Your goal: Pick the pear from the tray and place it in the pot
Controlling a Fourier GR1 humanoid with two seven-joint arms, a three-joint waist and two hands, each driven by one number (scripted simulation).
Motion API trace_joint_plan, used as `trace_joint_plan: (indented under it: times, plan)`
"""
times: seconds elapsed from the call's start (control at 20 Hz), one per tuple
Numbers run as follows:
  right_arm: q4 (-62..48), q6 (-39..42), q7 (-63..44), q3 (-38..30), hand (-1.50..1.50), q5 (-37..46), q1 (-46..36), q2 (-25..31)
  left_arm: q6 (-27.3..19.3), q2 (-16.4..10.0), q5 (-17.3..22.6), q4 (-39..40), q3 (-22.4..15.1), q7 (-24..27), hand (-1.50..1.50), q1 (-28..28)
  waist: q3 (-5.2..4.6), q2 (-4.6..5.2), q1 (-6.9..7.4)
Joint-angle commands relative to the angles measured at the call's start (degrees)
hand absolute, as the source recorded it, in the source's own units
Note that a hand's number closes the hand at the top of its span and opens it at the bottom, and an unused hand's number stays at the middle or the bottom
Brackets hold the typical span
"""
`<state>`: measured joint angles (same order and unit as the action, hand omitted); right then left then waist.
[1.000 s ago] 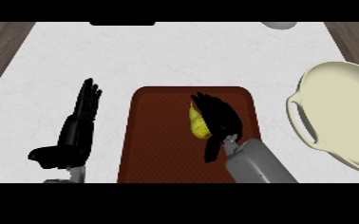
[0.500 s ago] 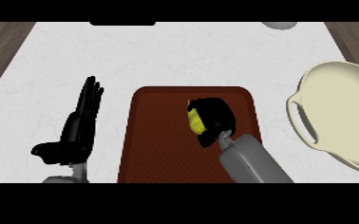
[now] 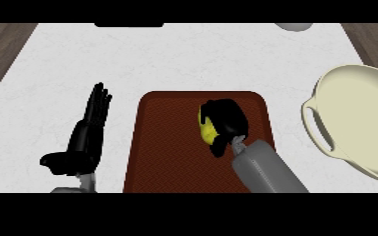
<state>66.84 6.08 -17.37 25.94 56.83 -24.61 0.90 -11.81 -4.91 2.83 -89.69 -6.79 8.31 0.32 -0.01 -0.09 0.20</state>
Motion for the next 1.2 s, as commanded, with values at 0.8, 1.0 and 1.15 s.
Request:
trace_joint_plan:
  times: [0.8, 1.0, 1.15]
  plan:
    - [37.7, -6.9, -11.4, 4.5, 1.50, 16.0, 16.5, 5.0, 1.7, -0.6, 0.6, -0.9, 3.0, -2.9, 0.00, -1.6, -0.02, -0.26, -1.09]
    - [46.7, -3.9, -17.8, 6.7, 1.50, 22.5, 17.5, 4.2, 0.9, 0.0, -1.2, -5.8, 0.4, -4.2, 0.00, 2.2, 0.01, -0.34, -0.50]
    - [47.3, -1.2, -19.2, 3.1, 1.50, 24.9, 16.3, 5.4, 2.2, 0.3, 0.0, 3.8, 3.9, 2.0, 0.00, -1.8, -0.03, 0.05, -0.63]
